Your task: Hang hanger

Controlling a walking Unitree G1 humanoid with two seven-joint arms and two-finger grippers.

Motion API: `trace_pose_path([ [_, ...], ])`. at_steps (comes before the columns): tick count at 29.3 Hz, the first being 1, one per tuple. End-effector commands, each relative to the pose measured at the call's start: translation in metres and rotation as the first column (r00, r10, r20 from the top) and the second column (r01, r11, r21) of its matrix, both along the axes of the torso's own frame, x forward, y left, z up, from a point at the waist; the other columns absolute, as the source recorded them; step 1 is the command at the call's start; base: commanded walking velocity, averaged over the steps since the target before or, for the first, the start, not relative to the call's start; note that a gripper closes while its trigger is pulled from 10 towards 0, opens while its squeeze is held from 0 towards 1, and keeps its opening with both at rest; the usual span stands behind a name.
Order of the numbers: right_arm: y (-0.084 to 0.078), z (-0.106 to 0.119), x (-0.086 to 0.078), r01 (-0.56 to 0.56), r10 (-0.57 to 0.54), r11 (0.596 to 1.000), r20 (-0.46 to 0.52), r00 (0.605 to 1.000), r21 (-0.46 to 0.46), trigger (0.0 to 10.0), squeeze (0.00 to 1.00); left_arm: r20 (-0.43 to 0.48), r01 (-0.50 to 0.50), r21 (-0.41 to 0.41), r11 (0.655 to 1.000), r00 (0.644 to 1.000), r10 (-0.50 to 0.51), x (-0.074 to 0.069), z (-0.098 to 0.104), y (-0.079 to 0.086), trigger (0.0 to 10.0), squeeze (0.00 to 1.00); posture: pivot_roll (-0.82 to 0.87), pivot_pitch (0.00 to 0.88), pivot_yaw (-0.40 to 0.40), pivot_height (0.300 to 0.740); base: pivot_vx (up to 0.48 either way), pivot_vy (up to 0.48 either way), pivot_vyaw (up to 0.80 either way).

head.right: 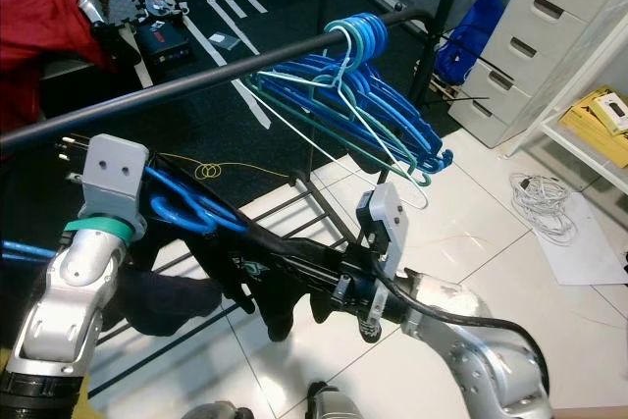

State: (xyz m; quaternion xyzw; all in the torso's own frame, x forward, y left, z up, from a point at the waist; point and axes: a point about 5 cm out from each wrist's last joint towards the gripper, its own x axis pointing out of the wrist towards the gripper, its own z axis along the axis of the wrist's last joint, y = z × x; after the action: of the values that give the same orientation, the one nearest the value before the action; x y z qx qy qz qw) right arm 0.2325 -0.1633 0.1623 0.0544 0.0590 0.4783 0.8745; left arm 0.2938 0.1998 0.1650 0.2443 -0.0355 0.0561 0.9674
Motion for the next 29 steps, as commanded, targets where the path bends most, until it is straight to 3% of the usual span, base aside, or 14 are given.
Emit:
trace_pose_path([
  [1, -0.009, -0.004, 0.003, 0.055, -0.055, 0.998, 0.004, 0.998, -0.03, 10.0, 0.0, -0.013, 0.047, 0.038, 0.998, 0.999, -0.046, -0.004, -0.003, -0.001, 0.0, 0.0, -0.07, 0.074, 0.055, 0.74, 0.0, 0.0, 0.0],
  [4, -0.022, -0.003, 0.008, 0.118, -0.117, 0.992, 0.018, 0.993, -0.049, 10.0, 0.0, -0.026, 0.097, 0.067, 0.993, 0.995, -0.095, -0.01, -0.003, 0.0, 0.0, 0.0, -0.07, 0.072, 0.056, 0.74, 0.0, 0.0, 0.0],
  [7, -0.027, -0.002, 0.009, 0.13, -0.129, 0.99, 0.02, 0.991, -0.057, 10.0, 0.0, -0.023, 0.077, 0.068, 0.995, 0.997, -0.076, -0.008, -0.002, 0.004, 0.0, 0.0, -0.06, 0.07, 0.058, 0.74, 0.0, 0.0, 0.0],
  [16, -0.025, 0.003, 0.004, 0.093, -0.092, 0.994, 0.017, 0.996, -0.053, 10.0, 0.0, 0.01, 0.023, 0.034, 0.999, 1.0, -0.024, 0.001, 0.004, 0.007, 0.0, 0.0, -0.07, 0.07, 0.058, 0.74, 0.0, 0.0, 0.0],
  [17, -0.02, 0.003, 0.004, 0.078, -0.077, 0.996, 0.022, 0.997, -0.047, 10.0, 0.0, 0.012, 0.023, -0.039, 0.999, 1.0, -0.023, 0.005, 0.007, 0.0, 0.0, 0.0, -0.07, 0.07, 0.062, 0.74, 0.0, 0.0, 0.0],
  [18, -0.02, 0.003, 0.004, 0.078, -0.077, 0.996, 0.022, 0.997, -0.047, 10.0, 0.0, 0.012, 0.023, -0.039, 0.999, 1.0, -0.023, 0.005, 0.007, 0.0, 0.0, 0.0, -0.07, 0.07, 0.062, 0.74, 0.0, 0.0, 0.0],
  [19, -0.012, -0.001, 0.007, 0.093, -0.088, 0.992, 0.062, 0.994, -0.085, 10.0, 0.0, 0.006, 0.03, -0.13, 0.991, 1.0, -0.03, 0.007, 0.01, -0.01, 0.0, 0.0, -0.07, 0.071, 0.064, 0.74, 0.0, 0.0, 0.0],
  [20, -0.012, -0.001, 0.007, 0.093, -0.088, 0.992, 0.062, 0.994, -0.085, 10.0, 0.0, 0.006, 0.03, -0.13, 0.991, 1.0, -0.03, 0.007, 0.01, -0.01, 0.0, 0.0, -0.07, 0.071, 0.064, 0.74, 0.0, 0.0, 0.0],
  [22, 0.004, -0.011, 0.02, 0.213, -0.169, 0.962, 0.242, 0.955, -0.169, 10.0, 0.0, 0.024, 0.069, -0.266, 0.961, 0.998, -0.065, 0.013, 0.026, -0.026, 0.0, 0.0, -0.06, 0.07, 0.067, 0.74, 0.0, 0.0, 0.0],
  [23, 0.004, -0.011, 0.02, 0.213, -0.169, 0.962, 0.242, 0.955, -0.169, 10.0, 0.0, 0.024, 0.069, -0.266, 0.961, 0.998, -0.065, 0.013, 0.026, -0.026, 0.0, 0.0, -0.06, 0.07, 0.067, 0.74, 0.0, 0.0, 0.0],
  [25, 0.017, -0.017, 0.026, 0.296, -0.185, 0.929, 0.411, 0.893, -0.224, 10.0, 0.0, 0.055, 0.101, -0.321, 0.942, 0.995, -0.088, 0.018, 0.043, -0.03, 0.0, 0.0, -0.06, 0.068, 0.07, 0.74, 0.0, 0.0, 0.0],
  [27, 0.017, -0.017, 0.026, 0.296, -0.185, 0.929, 0.411, 0.893, -0.224, 10.0, 0.0, 0.055, 0.101, -0.321, 0.942, 0.995, -0.088, 0.018, 0.043, -0.03, 0.0, 0.0, -0.06, 0.068, 0.07, 0.74, 0.0, 0.0, 0.0],
  [28, 0.024, -0.021, 0.025, 0.304, -0.15, 0.917, 0.481, 0.864, -0.259, 10.0, 0.26, 0.069, 0.118, -0.329, 0.937, 0.993, -0.101, 0.02, 0.052, -0.03, 0.0, 0.0, -0.06, 0.068, 0.069, 0.74, 0.0, 0.0, 0.0],
  [29, 0.024, -0.021, 0.025, 0.304, -0.15, 0.917, 0.481, 0.864, -0.259, 10.0, 0.26, 0.069, 0.118, -0.329, 0.937, 0.993, -0.101, 0.02, 0.052, -0.03, 0.0, 0.0, -0.06, 0.068, 0.069, 0.74, 0.0, 0.0, 0.0],
])
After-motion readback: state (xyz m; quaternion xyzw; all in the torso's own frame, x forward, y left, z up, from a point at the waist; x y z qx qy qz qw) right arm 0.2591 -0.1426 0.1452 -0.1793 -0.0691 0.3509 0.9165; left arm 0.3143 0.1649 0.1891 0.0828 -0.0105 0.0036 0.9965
